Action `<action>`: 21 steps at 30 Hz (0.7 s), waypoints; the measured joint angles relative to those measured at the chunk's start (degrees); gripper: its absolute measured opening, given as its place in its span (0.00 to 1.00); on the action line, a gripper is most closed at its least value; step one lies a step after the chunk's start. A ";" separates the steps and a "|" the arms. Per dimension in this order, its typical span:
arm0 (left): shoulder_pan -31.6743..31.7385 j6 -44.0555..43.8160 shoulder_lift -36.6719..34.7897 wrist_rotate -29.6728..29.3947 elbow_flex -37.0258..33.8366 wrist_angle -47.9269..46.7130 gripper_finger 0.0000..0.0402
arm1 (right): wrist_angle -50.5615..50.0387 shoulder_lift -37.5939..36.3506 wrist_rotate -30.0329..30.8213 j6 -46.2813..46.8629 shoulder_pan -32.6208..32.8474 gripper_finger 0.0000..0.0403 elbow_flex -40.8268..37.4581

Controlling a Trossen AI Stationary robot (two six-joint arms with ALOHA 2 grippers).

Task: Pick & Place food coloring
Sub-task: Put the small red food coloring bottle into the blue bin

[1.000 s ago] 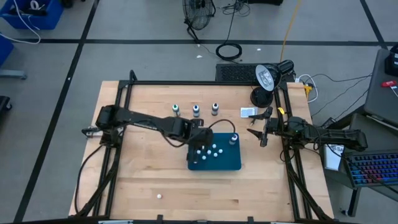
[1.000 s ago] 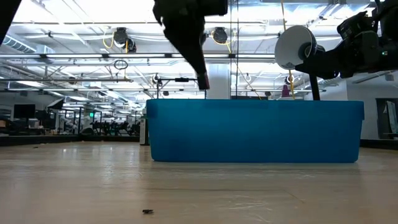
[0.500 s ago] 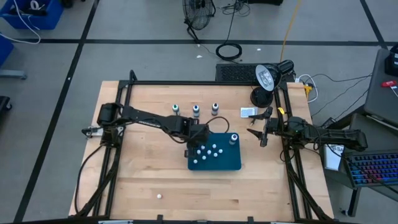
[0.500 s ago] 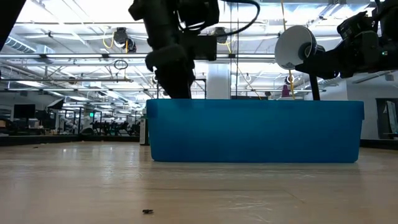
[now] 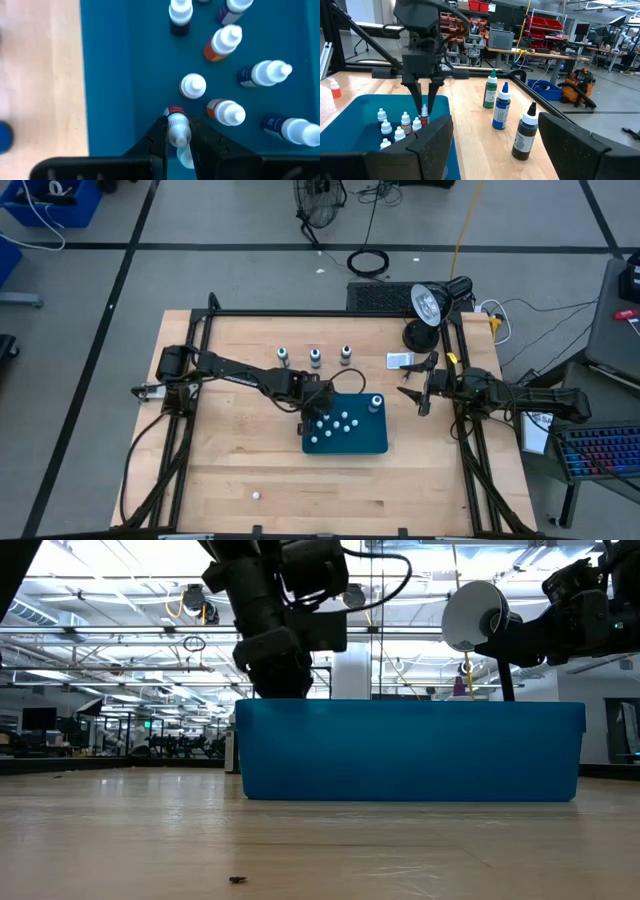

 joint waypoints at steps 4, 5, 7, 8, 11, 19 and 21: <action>0.36 -0.30 0.00 0.70 -1.52 1.41 0.13 | 0.00 -0.01 0.00 0.01 0.00 0.69 -0.01; 0.44 -0.43 0.00 0.72 -1.76 1.43 0.13 | 0.00 0.00 0.00 0.00 0.01 0.69 -0.01; 0.44 -1.08 0.00 0.72 -1.93 1.20 0.13 | 0.00 0.00 0.00 0.00 0.01 0.69 -0.01; 0.44 -1.19 0.00 0.73 -1.91 1.50 0.13 | 0.00 0.00 0.00 0.00 0.00 0.69 -0.01; 0.44 -1.28 0.00 0.77 -1.91 2.08 0.13 | 0.00 0.00 0.00 0.00 -0.01 0.69 0.01; 0.16 -2.88 0.00 0.93 -1.86 4.13 0.37 | 0.00 0.00 0.00 0.00 -0.01 0.69 0.01; 0.04 -2.88 0.00 0.92 -1.84 4.36 0.42 | 0.00 0.00 0.00 0.00 -0.01 0.69 -0.01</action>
